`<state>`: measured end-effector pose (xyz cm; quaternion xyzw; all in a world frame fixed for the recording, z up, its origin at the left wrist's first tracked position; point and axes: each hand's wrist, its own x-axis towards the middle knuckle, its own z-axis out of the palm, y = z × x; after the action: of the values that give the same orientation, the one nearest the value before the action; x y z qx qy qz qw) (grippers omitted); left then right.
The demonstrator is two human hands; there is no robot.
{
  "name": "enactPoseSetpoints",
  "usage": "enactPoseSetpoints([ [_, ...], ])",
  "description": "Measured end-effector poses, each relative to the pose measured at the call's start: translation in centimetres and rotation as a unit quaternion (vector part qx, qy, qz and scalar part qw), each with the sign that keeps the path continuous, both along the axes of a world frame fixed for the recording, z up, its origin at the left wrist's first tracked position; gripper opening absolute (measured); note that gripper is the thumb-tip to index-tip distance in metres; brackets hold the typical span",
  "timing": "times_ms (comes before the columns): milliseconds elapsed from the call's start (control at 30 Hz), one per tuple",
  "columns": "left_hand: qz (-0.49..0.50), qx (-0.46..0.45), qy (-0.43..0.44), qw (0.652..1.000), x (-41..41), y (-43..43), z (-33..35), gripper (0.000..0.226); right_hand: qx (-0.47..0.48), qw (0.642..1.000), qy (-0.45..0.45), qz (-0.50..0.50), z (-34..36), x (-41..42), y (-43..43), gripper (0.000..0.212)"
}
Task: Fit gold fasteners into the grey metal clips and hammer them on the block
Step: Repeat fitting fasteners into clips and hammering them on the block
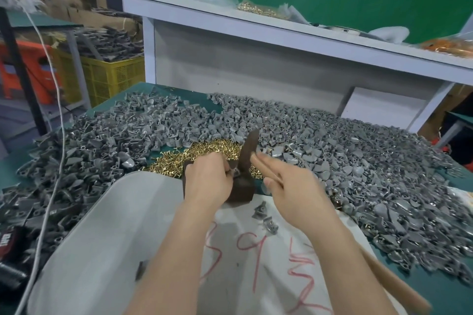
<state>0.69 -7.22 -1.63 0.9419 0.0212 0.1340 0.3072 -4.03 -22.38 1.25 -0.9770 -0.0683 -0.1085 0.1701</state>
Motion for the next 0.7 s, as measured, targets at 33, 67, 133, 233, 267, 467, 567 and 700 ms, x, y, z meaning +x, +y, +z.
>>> enactPoseSetpoints([
  [33,0.002,0.001,0.002,1.0,0.0,0.0,-0.1,0.011,0.008,1.0,-0.006,0.003,0.0,0.0,-0.1,0.049],
  [67,0.004,0.0,0.003,1.0,0.0,0.0,-0.1,0.011,0.026,0.999,-0.02,0.011,0.0,0.1,-0.2,0.049],
  [133,0.003,-0.001,0.005,1.0,0.0,0.1,-0.1,0.012,0.074,0.996,-0.042,-0.001,-0.5,1.0,-0.7,0.046],
  [233,0.003,-0.01,0.005,1.0,0.0,0.1,-0.2,0.011,0.128,0.989,0.002,-0.08,-1.8,2.7,-1.7,0.025],
  [267,0.003,-0.009,0.006,1.0,0.1,0.1,-0.2,0.011,0.159,0.982,0.029,-0.1,-2.2,3.0,-2.0,0.019],
  [467,0.002,-0.03,0.002,1.0,0.1,0.0,-0.1,0.014,0.022,0.984,0.07,-0.161,-3.6,3.8,-2.5,0.038],
  [567,-0.024,-0.061,-0.014,0.998,-0.1,-0.2,0.3,0.01,0.068,0.994,-0.048,-0.077,-2.4,3.7,-1.3,0.033],
  [700,-0.076,-0.142,-0.029,0.986,-0.4,-0.7,0.5,0.011,0.151,0.983,0.042,0.1,-0.4,5.0,1.2,0.026],
])
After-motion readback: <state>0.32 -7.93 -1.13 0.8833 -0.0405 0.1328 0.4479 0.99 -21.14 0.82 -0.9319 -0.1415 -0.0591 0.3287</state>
